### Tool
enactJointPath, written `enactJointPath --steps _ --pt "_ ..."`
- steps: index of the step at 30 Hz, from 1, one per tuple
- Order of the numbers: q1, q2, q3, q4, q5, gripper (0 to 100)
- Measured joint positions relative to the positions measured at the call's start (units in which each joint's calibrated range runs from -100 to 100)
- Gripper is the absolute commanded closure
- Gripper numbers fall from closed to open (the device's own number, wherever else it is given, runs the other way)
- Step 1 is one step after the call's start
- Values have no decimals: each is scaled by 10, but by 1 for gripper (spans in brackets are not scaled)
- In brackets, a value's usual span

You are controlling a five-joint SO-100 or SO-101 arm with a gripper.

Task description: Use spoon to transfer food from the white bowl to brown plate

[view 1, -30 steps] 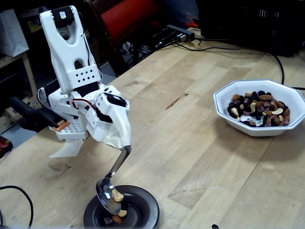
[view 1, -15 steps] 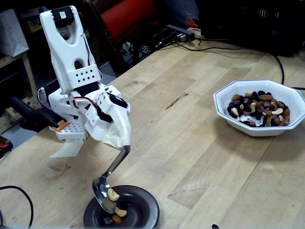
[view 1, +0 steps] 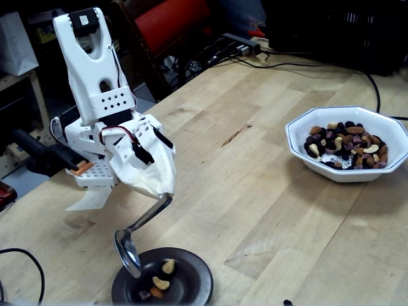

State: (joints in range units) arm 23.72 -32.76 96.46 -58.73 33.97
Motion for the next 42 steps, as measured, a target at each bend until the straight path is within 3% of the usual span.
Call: enactJointPath --steps 6,14,20,33,42 --pt "-3 0 0 0 -27 96" --pt "-4 0 0 0 -160 96" --pt "-50 0 0 0 -226 96" --pt "-220 0 0 0 -303 96" --pt "-247 -73 0 0 -343 96"
